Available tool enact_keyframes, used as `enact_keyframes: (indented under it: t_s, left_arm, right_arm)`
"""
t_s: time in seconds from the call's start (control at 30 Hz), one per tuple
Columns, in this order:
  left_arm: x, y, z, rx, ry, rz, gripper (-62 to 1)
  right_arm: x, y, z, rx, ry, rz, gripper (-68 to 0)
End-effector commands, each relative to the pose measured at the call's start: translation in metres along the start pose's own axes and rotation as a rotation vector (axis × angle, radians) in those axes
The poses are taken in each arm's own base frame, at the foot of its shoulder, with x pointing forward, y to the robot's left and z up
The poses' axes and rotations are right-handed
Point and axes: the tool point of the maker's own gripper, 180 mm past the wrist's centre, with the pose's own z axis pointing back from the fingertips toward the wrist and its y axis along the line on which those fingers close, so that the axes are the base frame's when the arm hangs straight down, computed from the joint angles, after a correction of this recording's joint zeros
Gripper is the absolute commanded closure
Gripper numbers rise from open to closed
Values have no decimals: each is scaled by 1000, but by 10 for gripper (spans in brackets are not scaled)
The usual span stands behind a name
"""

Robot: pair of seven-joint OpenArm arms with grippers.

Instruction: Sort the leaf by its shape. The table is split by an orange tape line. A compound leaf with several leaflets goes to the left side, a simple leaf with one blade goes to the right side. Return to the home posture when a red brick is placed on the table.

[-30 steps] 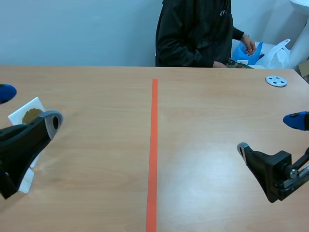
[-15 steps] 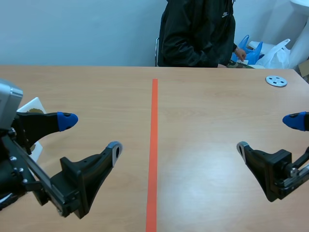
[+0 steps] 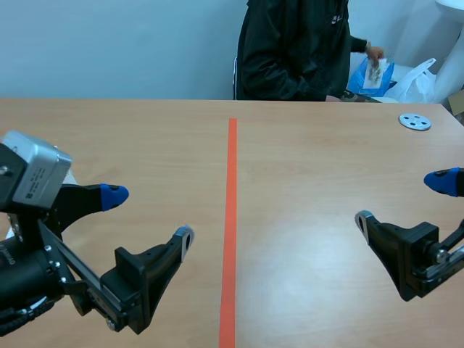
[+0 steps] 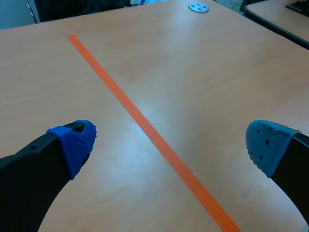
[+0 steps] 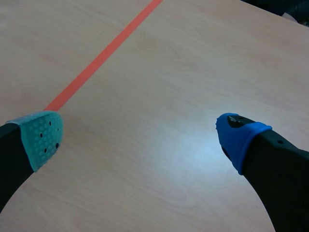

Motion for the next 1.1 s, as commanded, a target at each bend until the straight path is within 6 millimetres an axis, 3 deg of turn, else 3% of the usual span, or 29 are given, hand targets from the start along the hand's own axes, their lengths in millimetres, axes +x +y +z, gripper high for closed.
enact_keyframes:
  t_s: [0.0, 1.07]
  left_arm:
    - [6, -4, 1, -8, -19, 4, -623]
    - [7, -3, 1, -1, -23, 5, -623]
  right_arm:
    - [9, -5, -1, -6, -27, 15, -679]
    - [8, -5, -1, -7, -23, 25, -679]
